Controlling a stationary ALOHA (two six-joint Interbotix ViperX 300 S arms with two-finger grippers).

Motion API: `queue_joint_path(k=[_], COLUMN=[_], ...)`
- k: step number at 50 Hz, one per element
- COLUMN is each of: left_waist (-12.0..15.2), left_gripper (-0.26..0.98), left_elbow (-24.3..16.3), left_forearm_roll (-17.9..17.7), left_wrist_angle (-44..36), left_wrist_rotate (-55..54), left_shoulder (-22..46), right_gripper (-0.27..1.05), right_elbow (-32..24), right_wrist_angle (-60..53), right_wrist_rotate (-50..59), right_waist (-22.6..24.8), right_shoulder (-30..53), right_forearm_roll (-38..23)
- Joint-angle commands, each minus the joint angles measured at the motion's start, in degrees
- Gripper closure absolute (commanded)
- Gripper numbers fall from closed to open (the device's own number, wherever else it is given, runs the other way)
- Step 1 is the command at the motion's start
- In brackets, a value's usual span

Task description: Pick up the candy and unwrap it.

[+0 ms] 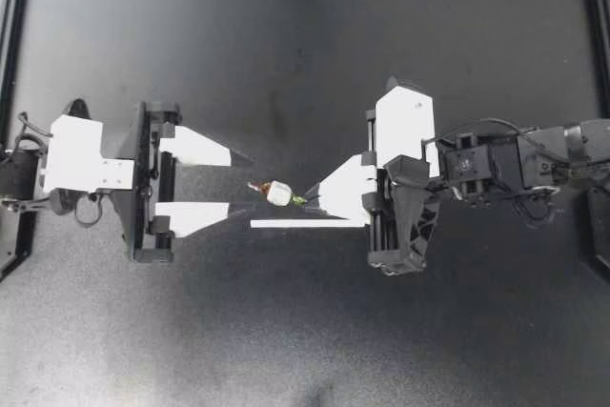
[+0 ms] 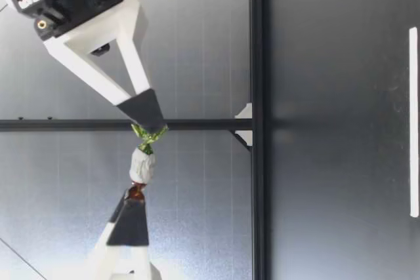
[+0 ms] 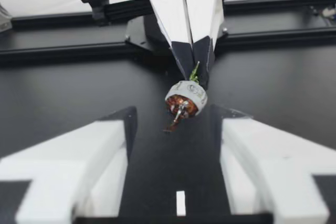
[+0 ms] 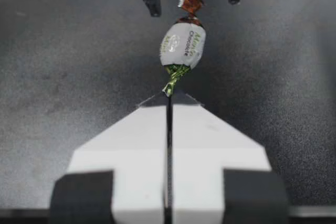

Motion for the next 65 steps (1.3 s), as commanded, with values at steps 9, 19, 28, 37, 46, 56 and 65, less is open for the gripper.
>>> queue_joint_path(k=[9, 19, 28, 37, 46, 56, 65], left_waist=[-0.1, -0.1, -0.1, -0.9, -1.0, -1.0, -1.0], left_gripper=[0.75, 0.90, 0.90, 0.90, 0.90, 0.90, 0.90], left_elbow=[-1.1, -1.1, 0.3, 1.4, 0.9, 0.9, -0.7], left_forearm_roll=[0.1, 0.1, 0.1, 0.0, -0.2, -0.4, -0.9], left_wrist_angle=[-0.4, -0.4, -0.4, -1.0, -1.1, -1.9, -2.0], left_wrist_rotate=[0.0, 0.1, -0.1, -1.1, -1.8, -2.5, -4.6], left_shoulder=[-0.8, -0.6, -2.2, -3.3, -3.0, -3.0, -1.8], right_gripper=[0.96, 0.96, 0.96, 0.96, 0.96, 0.96, 0.96], right_elbow=[-1.4, -1.4, 0.4, 3.7, 4.6, 4.3, 2.7], right_wrist_angle=[-0.6, -0.7, -1.0, -3.8, -6.2, -7.0, -9.7], right_wrist_rotate=[0.1, 0.1, 0.2, 0.3, 0.2, 0.2, -0.1], right_waist=[0.3, 0.3, 0.2, 0.2, 0.2, 0.2, -0.4], right_shoulder=[-0.7, -0.9, -1.7, -4.0, -4.5, -4.3, -3.3], right_forearm_roll=[0.2, 0.2, 0.2, 0.4, 0.6, 0.6, 0.4])
